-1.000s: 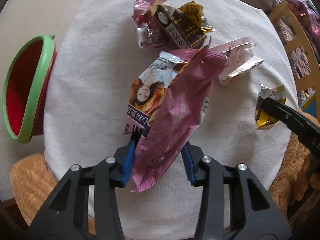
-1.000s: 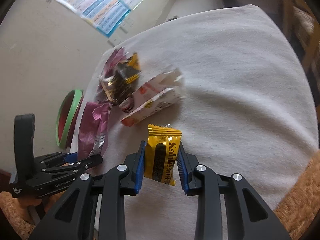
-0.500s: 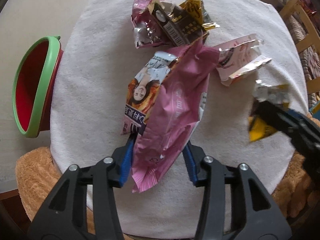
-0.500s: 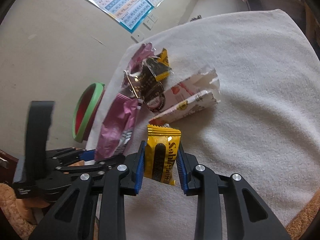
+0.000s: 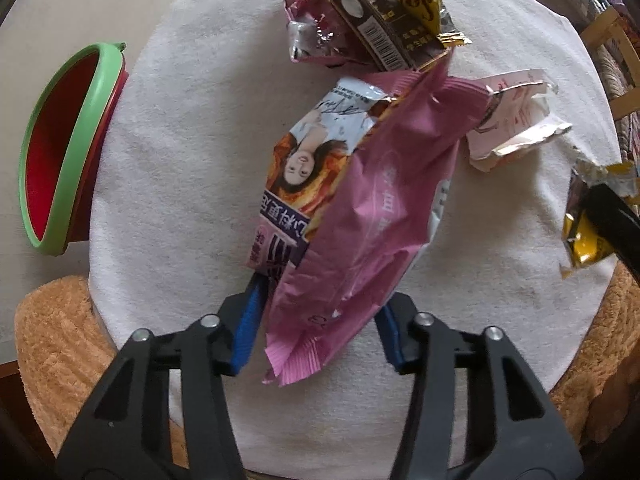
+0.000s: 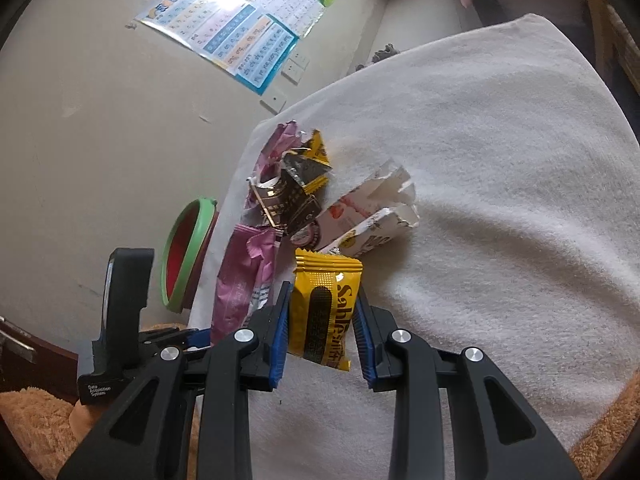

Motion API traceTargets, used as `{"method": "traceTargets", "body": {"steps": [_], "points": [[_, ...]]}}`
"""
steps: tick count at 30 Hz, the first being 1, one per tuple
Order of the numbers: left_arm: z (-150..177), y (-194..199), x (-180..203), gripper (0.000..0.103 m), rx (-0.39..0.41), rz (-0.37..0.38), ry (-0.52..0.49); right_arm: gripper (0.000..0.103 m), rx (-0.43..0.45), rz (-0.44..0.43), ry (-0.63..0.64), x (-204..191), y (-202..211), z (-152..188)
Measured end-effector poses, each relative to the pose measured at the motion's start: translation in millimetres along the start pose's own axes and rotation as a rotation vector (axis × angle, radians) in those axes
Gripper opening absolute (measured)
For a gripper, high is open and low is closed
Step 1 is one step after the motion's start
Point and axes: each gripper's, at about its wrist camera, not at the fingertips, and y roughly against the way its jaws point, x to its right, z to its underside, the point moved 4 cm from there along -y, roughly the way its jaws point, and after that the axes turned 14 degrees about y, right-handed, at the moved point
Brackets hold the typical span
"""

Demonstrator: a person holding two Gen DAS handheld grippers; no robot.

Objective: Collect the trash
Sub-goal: 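Grasp the large pink snack bag with the left gripper while the right gripper grasps the yellow packet, then carry both bags over the red bucket and open both grippers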

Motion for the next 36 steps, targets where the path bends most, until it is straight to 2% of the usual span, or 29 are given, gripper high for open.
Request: {"method": "traceTargets", "body": {"steps": [7, 12, 16, 21, 25, 31, 36], "points": [[11, 8, -17, 0.039, 0.018, 0.063, -0.002, 0.029, -0.028, 0.043, -0.051, 13, -8, 3], [18, 20, -47, 0.038, 0.036, 0.133, 0.015, 0.029, -0.068, 0.089, -0.083, 22, -14, 9], [20, 26, -56, 0.038, 0.063, 0.178, -0.006, 0.03, -0.071, 0.126, -0.085, 24, -12, 13], [18, 41, -74, 0.038, 0.138, 0.225, -0.011, 0.03, -0.078, 0.203, -0.049, 19, -12, 13], [9, 52, -93, 0.038, 0.184, 0.311, 0.031, 0.03, -0.085, 0.272, -0.006, 10, -11, 10], [-8, 69, -111, 0.038, 0.265, 0.349, 0.033, 0.03, -0.106, 0.38, 0.064, -6, -6, -2], [-16, 79, -128, 0.037, 0.286, 0.379, 0.079, 0.03, -0.079, 0.449, 0.163, -30, 4, -23]]}}
